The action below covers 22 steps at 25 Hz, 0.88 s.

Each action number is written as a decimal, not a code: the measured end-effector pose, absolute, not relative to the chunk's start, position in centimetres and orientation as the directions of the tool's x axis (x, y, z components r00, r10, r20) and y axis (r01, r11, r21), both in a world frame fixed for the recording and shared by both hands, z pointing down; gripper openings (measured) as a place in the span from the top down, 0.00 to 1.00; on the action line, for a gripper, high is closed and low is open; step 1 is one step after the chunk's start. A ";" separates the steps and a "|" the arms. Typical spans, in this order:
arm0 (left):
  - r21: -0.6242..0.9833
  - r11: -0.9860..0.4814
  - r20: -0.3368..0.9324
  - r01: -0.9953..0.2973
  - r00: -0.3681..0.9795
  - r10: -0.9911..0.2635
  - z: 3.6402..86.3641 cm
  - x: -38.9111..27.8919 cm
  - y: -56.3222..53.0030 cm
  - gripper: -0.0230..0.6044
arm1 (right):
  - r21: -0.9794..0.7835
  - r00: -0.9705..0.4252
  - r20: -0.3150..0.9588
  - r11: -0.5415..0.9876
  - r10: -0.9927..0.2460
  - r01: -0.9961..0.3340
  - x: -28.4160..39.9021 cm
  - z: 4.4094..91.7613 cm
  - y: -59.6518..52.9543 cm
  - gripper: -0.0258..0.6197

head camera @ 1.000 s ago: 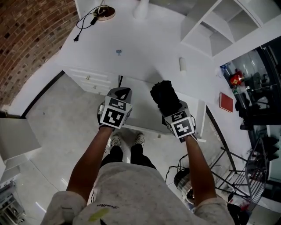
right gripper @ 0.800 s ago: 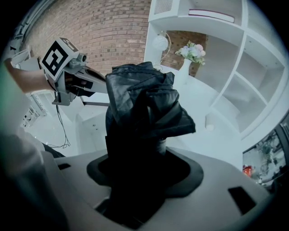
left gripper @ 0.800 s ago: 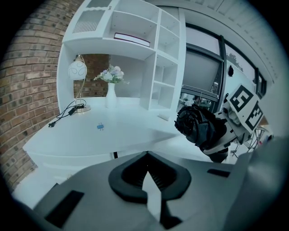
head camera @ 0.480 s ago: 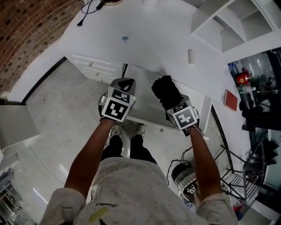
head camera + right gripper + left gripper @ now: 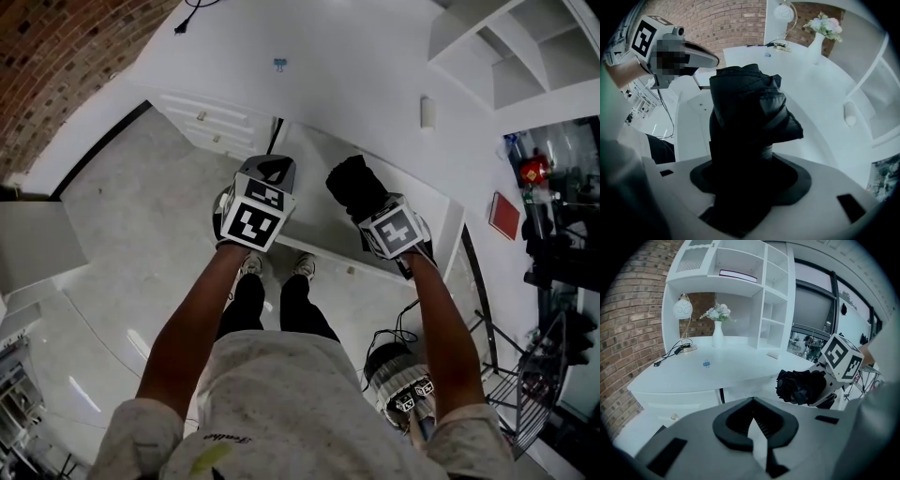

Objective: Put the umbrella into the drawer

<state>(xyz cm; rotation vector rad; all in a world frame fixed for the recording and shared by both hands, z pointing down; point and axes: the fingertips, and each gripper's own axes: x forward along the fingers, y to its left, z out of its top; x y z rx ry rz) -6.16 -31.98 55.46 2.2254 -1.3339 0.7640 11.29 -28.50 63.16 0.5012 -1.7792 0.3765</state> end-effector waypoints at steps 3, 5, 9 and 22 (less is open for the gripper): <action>0.071 -0.431 0.655 -0.899 0.368 -0.659 55.5 -6.3 -31.9 0.97 | -0.004 -0.198 0.974 0.861 -0.112 -0.508 11.6 64.0 -28.6 0.56; 0.069 -0.420 0.659 -0.905 0.357 -0.662 55.7 -6.5 -31.8 0.97 | -0.012 -0.190 0.977 0.866 -0.096 -0.500 11.6 64.6 -28.6 0.56; 0.061 -0.410 0.667 -0.910 0.343 -0.661 55.9 -6.5 -31.6 0.97 | -0.038 -0.169 0.984 0.868 -0.053 -0.495 11.7 65.6 -28.6 0.56; 0.041 -0.382 0.684 -0.923 0.305 -0.663 56.2 -6.4 -31.5 0.97 | -0.103 -0.121 0.991 0.867 0.050 -0.487 11.8 68.5 -28.5 0.56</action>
